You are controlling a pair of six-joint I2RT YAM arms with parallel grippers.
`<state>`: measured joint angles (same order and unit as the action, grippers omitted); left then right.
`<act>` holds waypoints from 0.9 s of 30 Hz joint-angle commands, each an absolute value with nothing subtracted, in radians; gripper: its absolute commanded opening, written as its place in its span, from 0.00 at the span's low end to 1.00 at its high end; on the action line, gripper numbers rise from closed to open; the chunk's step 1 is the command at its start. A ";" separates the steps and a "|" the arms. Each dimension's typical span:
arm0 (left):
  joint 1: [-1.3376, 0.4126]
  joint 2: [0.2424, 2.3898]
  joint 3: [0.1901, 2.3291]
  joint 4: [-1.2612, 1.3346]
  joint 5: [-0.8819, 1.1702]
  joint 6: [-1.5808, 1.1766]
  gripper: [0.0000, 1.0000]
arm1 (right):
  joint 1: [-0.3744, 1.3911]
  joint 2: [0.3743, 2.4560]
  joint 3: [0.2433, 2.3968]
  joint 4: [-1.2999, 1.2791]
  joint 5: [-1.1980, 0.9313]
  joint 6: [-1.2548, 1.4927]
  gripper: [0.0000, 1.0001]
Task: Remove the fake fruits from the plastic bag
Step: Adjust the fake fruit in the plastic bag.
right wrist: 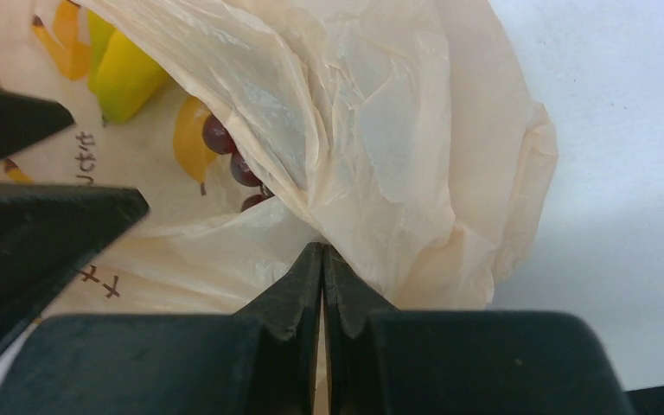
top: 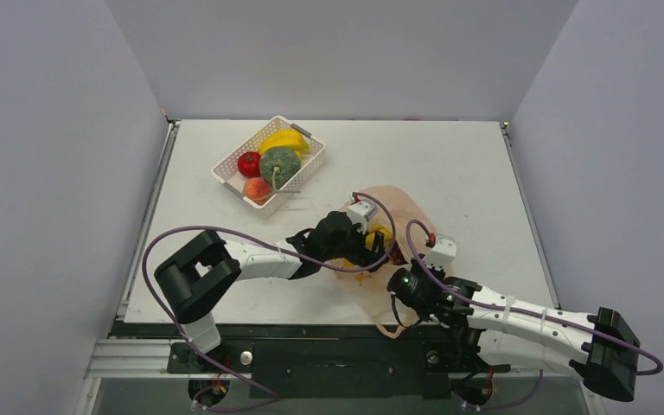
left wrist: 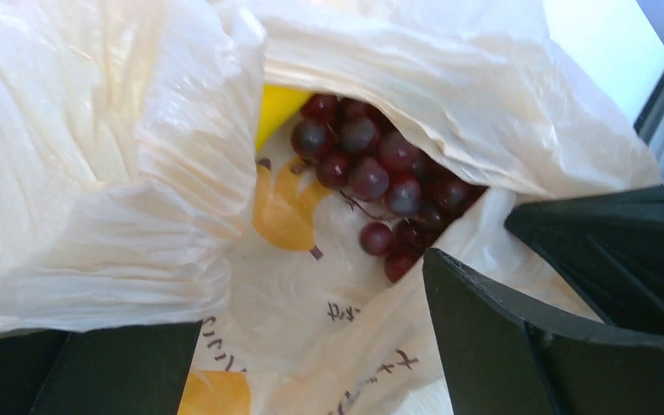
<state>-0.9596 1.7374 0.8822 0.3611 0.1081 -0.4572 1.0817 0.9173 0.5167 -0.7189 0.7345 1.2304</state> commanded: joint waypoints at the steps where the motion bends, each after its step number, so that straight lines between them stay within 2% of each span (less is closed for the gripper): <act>1: -0.957 1.757 0.928 0.425 -0.003 -0.344 0.88 | 1.082 0.884 0.481 -0.676 0.734 1.255 0.00; 9: -0.938 1.890 1.000 0.583 -0.044 -0.264 0.89 | 1.056 0.869 0.479 -0.672 0.729 1.223 0.00; 14: -0.936 2.049 1.075 0.628 -0.011 -0.235 0.88 | 1.015 0.836 0.474 -0.671 0.709 1.192 0.00; 18: -0.939 2.118 1.113 0.627 -0.019 -0.213 0.79 | 0.954 0.797 0.465 -0.669 0.673 1.155 0.00; 20: -0.935 2.126 1.118 0.622 -0.062 -0.220 0.69 | 0.940 0.776 0.461 -0.670 0.667 1.147 0.00; 21: -0.929 2.124 1.110 0.622 -0.092 -0.231 0.59 | 0.936 0.768 0.457 -0.668 0.666 1.145 0.00; 22: -0.926 2.114 1.094 0.629 -0.111 -0.243 0.38 | 0.933 0.768 0.456 -0.667 0.664 1.143 0.00; 24: -0.925 2.073 1.059 0.640 -0.162 -0.250 0.17 | 0.930 0.780 0.453 -0.652 0.655 1.129 0.00; 25: -0.925 2.060 1.046 0.639 -0.167 -0.251 0.15 | 0.930 0.800 0.457 -0.641 0.652 1.126 0.00; 27: -0.924 2.000 1.005 0.629 -0.151 -0.260 0.04 | 0.930 0.840 0.462 -0.616 0.638 1.109 0.00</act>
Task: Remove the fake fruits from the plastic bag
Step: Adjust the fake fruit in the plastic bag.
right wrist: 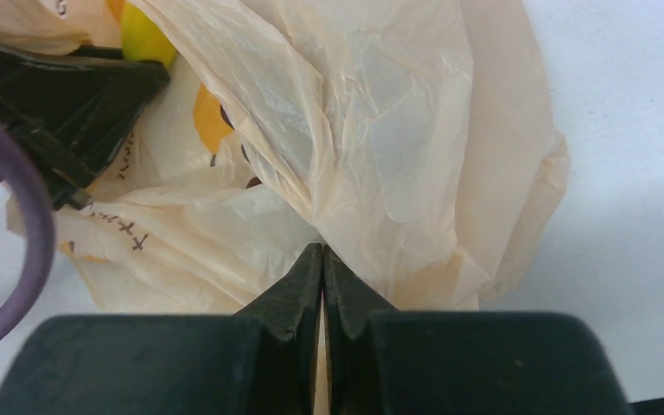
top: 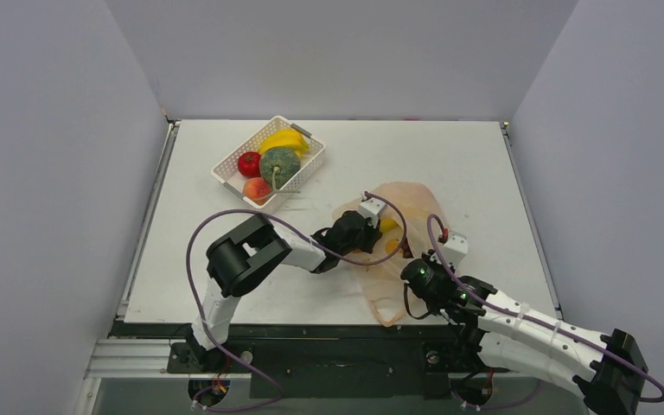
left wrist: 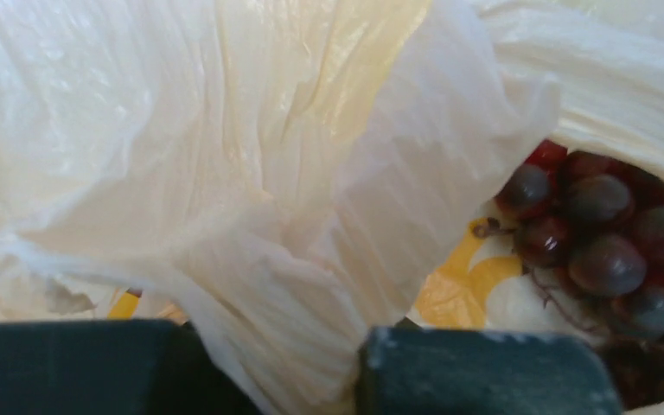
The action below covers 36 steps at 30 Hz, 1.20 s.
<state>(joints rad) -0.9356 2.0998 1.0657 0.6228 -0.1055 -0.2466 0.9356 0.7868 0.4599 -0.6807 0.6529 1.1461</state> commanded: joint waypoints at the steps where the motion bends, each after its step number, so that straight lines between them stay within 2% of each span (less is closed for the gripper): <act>1: -0.924 1.948 0.976 0.619 -0.135 -0.278 0.00 | 0.933 0.858 0.465 -0.592 0.625 1.094 0.00; 13: -0.901 1.525 0.783 0.361 0.172 -0.547 0.00 | 1.004 1.009 0.448 -0.415 0.568 1.027 0.00; 17: -0.900 1.439 0.771 0.134 0.229 -0.612 0.00 | 0.995 0.991 0.483 -0.464 0.610 1.029 0.00; 23: -0.900 1.257 0.655 -0.095 0.244 -0.703 0.00 | 0.887 0.945 0.532 -0.489 0.620 0.955 0.00; 29: -0.902 1.032 0.584 -0.280 0.232 -0.764 0.00 | 0.778 0.994 0.626 -0.494 0.625 0.857 0.00; 34: -0.896 0.951 0.598 -0.403 0.224 -0.755 0.00 | 0.761 1.064 0.697 -0.473 0.605 0.800 0.00; 36: -0.894 0.953 0.615 -0.417 0.216 -0.749 0.00 | 0.762 1.097 0.712 -0.434 0.507 0.738 0.00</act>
<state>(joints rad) -0.8967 0.9707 0.5823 -0.3084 0.1913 -0.7586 0.7731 1.0496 0.6594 -0.4908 0.5667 0.8459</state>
